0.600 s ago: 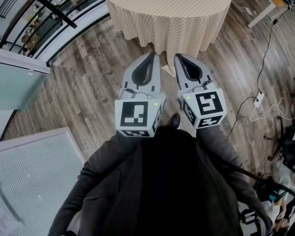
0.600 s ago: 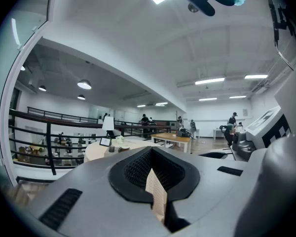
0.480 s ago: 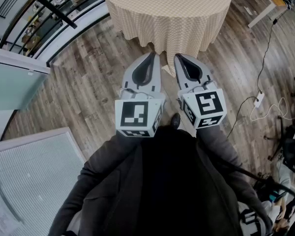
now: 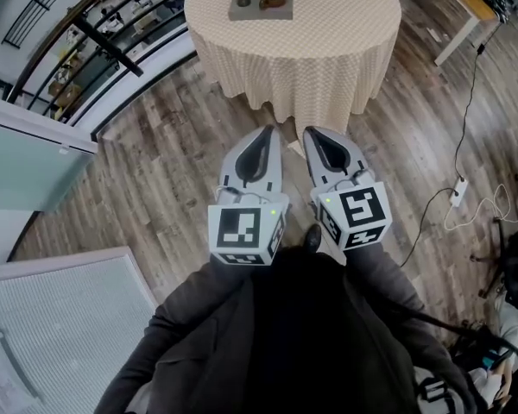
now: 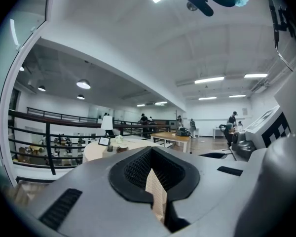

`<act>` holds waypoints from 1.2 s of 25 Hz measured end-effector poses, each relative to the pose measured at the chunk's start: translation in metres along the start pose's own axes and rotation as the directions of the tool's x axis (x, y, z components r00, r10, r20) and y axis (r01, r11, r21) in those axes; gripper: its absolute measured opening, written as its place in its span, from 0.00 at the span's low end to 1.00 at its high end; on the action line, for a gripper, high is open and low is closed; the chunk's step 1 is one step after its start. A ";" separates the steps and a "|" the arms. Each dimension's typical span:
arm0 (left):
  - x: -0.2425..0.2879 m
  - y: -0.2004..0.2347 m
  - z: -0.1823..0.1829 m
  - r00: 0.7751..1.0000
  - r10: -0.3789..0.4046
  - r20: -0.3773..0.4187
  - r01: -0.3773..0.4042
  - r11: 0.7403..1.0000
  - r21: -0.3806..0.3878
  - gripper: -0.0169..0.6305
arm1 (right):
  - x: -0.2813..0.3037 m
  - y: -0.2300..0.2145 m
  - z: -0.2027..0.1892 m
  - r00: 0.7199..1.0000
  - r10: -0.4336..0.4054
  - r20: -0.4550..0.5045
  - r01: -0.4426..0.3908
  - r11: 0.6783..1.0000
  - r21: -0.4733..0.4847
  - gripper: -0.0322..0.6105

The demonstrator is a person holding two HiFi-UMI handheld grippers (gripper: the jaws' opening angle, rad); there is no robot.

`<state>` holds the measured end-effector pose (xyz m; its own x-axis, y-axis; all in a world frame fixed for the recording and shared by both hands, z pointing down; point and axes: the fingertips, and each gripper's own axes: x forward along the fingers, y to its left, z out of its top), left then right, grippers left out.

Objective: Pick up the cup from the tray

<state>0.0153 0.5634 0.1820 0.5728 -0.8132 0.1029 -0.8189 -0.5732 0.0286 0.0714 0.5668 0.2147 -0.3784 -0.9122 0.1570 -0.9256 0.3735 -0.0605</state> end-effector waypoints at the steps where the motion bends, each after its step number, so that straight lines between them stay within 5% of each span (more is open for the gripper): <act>1: 0.001 -0.003 0.000 1.000 -0.004 0.001 0.004 1.000 -0.004 0.03 | -0.001 -0.002 -0.001 1.000 0.001 -0.004 -0.001 1.000 0.003 0.06; 14: 0.011 -0.054 -0.008 0.999 0.024 -0.027 -0.023 0.999 0.034 0.04 | -0.033 -0.049 -0.011 1.000 0.006 0.003 -0.007 0.999 0.043 0.06; 30: 0.040 -0.022 -0.025 0.997 0.050 -0.062 -0.051 0.999 -0.016 0.04 | 0.008 -0.057 -0.021 0.999 0.034 -0.038 -0.032 0.998 0.053 0.06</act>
<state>0.0554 0.5457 0.2101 0.5276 -0.8332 0.1656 -0.8477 -0.5290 0.0393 0.1209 0.5423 0.2400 -0.4094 -0.8918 0.1925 -0.9119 0.3933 -0.1174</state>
